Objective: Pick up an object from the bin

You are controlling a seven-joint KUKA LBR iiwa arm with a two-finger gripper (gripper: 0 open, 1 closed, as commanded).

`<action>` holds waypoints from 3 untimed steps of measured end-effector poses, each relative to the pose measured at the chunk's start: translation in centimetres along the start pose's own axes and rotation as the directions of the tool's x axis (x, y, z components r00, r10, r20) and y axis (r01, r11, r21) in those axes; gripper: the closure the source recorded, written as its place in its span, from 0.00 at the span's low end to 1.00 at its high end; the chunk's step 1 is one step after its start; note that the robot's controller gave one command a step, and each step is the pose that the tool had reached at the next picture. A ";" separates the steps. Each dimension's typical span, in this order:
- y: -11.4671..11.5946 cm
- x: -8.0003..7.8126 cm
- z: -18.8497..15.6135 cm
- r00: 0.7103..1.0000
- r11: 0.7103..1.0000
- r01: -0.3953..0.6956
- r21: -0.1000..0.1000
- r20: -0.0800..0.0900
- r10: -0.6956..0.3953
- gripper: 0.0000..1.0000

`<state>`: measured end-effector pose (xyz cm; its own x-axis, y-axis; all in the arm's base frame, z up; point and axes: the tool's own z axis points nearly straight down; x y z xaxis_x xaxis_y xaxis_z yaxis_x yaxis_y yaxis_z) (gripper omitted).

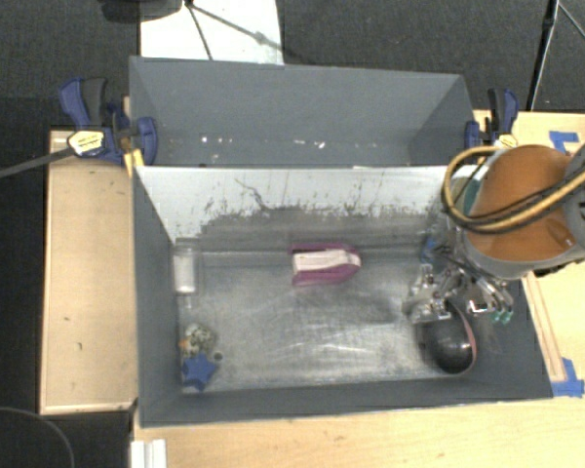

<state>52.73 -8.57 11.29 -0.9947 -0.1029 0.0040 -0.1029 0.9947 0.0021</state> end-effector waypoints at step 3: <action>-2.6 2.0 -4.2 0.997 0.997 0.081 0.004 0.013 -0.081 1.00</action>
Offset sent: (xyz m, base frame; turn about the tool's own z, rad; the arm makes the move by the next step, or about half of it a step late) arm -0.0009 -0.0050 0.0775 0.1017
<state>51.02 -11.33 15.50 -0.9830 -0.1833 -0.0090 -0.1833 0.9831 -0.0019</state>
